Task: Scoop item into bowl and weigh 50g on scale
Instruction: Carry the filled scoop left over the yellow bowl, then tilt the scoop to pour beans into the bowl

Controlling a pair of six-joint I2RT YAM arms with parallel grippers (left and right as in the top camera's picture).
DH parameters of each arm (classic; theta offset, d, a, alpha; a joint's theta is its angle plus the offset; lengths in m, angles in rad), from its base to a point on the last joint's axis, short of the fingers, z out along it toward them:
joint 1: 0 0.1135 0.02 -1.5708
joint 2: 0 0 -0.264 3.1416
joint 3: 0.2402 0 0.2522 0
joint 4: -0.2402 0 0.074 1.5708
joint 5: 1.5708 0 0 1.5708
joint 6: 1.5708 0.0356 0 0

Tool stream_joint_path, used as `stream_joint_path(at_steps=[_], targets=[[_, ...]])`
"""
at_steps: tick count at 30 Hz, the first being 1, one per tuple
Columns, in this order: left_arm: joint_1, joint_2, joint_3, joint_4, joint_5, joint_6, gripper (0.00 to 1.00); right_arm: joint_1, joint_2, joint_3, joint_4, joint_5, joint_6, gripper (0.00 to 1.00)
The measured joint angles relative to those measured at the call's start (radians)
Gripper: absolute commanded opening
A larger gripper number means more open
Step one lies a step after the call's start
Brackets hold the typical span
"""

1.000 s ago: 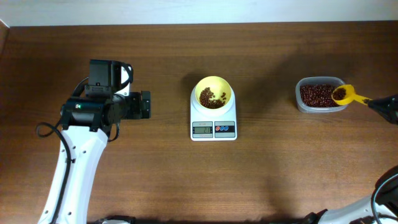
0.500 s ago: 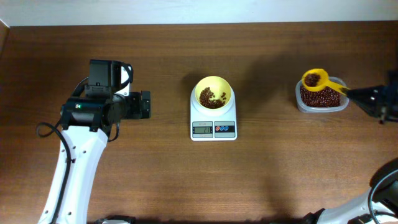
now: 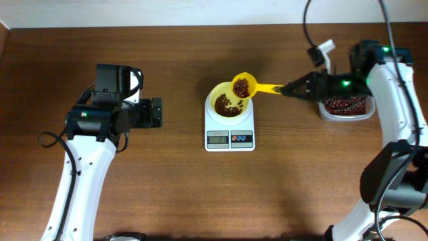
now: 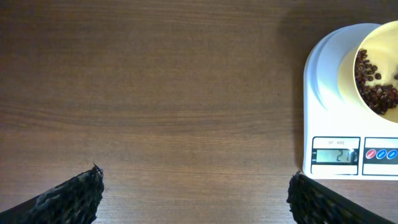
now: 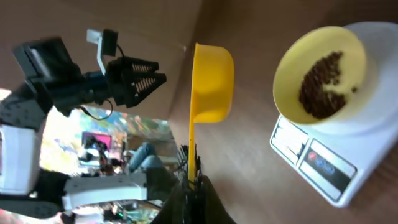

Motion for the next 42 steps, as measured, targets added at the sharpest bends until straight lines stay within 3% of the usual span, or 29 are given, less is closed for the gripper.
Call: stream_joint_path(at_steps=[4,8,14,32,42], targets=[[0.000,0.000,0.000,0.000,0.000,0.000,0.99,0.060,0.000,-0.001,0.093,0.012,0.010,0.04],[0.000,0.000,0.000,0.000,0.000,0.000,0.99,0.108,0.001,-0.003,0.285,0.100,0.174,0.04],[0.000,0.000,0.000,0.000,0.000,0.000,0.99,0.109,0.001,-0.003,0.319,0.281,0.229,0.04],[0.000,0.000,0.000,0.000,0.000,0.000,0.99,0.230,0.001,-0.003,0.437,0.556,0.235,0.04],[0.000,0.000,0.000,0.000,0.000,0.000,0.99,0.309,0.001,0.004,0.447,0.694,0.156,0.04]])
